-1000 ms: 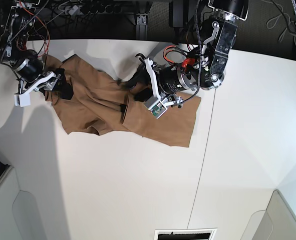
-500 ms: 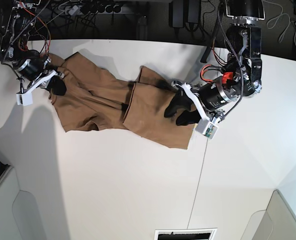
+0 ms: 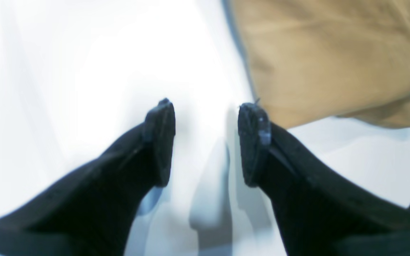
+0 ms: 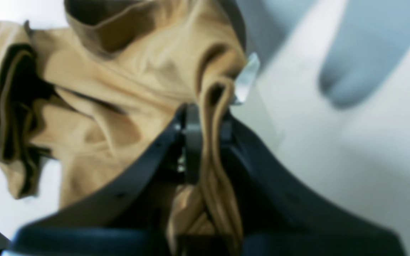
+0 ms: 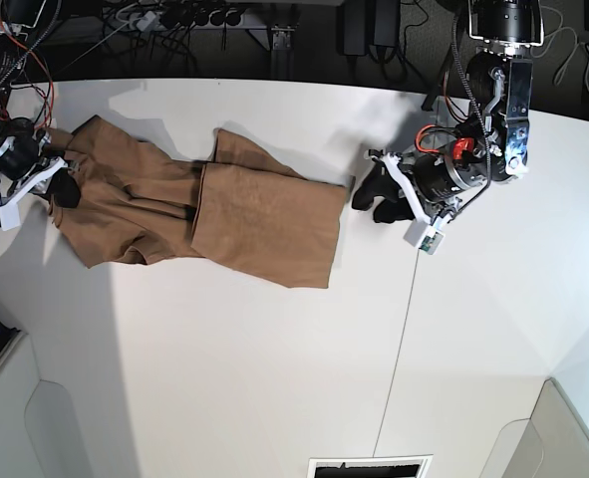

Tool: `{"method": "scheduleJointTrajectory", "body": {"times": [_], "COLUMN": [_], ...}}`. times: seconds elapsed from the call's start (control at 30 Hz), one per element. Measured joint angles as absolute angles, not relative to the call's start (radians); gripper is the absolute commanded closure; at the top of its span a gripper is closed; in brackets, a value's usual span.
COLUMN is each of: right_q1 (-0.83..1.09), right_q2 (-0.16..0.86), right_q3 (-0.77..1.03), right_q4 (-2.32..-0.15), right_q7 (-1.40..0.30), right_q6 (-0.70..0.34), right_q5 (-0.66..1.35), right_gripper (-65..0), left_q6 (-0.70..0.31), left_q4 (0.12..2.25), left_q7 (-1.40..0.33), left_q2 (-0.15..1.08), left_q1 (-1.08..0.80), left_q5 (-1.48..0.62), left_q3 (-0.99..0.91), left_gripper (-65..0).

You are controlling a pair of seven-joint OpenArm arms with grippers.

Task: Layout the t-shirt on the table in an organized manner, then fold the t-shirt properly
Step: 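Push the folded half with the left gripper toward the right gripper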

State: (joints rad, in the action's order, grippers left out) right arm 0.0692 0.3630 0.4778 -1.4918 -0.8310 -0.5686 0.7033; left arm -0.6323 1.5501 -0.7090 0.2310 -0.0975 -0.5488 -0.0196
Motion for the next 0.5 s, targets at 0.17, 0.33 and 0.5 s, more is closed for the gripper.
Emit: {"method": "scheduleJointTrajectory", "body": {"times": [0.17,0.33,0.5], "right_q1": [0.070,0.069,0.069], "right_q2": [0.363,0.344,0.310], "right_q3": [0.478,0.477,0.477], "right_q4": [-1.512,-1.626,-1.719], "right_q7": [-0.833,-0.859,-0.869], "right_q6": [-0.569,-0.569,-0.569], "right_q5": [0.715,0.728,0.742], "right_gripper": [0.0,0.0,0.0], "left_q6": [-0.633,-0.633,-0.633], "left_q4": [1.550,1.551,1.551], "left_q7": [-0.690,-0.686,-0.683], "left_q2": [0.200,0.194,0.194], "left_q1": [-0.096,-0.092,-0.091], "left_q5": [-0.487,-0.476,-0.476], "left_q3": [0.073,0.147,0.210], "left_gripper": [-7.4,-6.8,-6.8]}}
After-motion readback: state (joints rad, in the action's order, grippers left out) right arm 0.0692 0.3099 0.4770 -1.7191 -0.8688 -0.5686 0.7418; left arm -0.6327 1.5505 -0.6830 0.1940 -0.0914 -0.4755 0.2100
